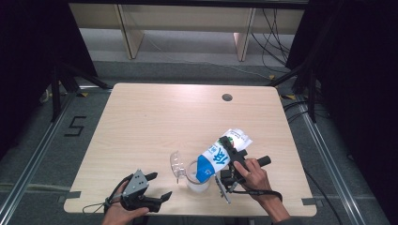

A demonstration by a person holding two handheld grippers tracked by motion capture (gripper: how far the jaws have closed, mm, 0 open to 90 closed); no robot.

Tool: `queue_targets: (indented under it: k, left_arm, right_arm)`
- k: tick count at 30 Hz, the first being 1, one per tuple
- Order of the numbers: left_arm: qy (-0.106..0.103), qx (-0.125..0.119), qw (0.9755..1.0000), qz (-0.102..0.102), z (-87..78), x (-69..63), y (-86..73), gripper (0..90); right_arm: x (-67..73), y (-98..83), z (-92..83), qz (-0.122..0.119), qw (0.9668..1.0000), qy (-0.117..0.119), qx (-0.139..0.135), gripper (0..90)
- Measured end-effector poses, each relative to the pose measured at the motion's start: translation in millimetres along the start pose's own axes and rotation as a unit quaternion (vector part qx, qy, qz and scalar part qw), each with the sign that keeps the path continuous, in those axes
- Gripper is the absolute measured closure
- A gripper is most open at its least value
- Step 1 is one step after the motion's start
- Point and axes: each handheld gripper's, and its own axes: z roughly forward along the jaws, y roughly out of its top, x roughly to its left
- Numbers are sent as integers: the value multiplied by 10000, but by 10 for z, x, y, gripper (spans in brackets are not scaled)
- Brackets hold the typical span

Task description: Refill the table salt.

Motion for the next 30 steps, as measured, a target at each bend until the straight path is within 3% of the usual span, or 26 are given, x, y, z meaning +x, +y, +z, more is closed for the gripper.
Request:
queue_targets:
  k: [2,4,6,9,22,23,24,30]
  left_arm:
    - [3,1,10000,1,0,1,0,153]
    - [-15,-1,10000,44,0,7,2,153]
    - [4,-1,10000,-10,0,-1,-1,153]
    - [2,1,10000,-2,0,0,0,153]
    - [-14,0,10000,44,-1,6,2,153]
    - [-12,-4,10000,-20,2,0,0,153]
    - [-7,-22,9999,-125,6,-12,-4,153]
    - [-2,1,10000,4,-1,0,1,153]
  right_arm:
    - [-24,0,12,-146,9998,-52,-100,553]
    - [-12,3,2,-66,10000,-25,-10,553]
    - [-27,4,6,-174,9998,-62,-68,554]
    - [-11,6,-1,-92,9999,-83,-34,557]
    - [-21,5,-1,-169,9998,-76,-30,563]
    - [-35,0,4,-267,9996,-79,-65,565]
    - [-25,4,-2,-179,9998,-76,-13,565]
    - [-20,6,-3,-218,9997,-87,-22,568]
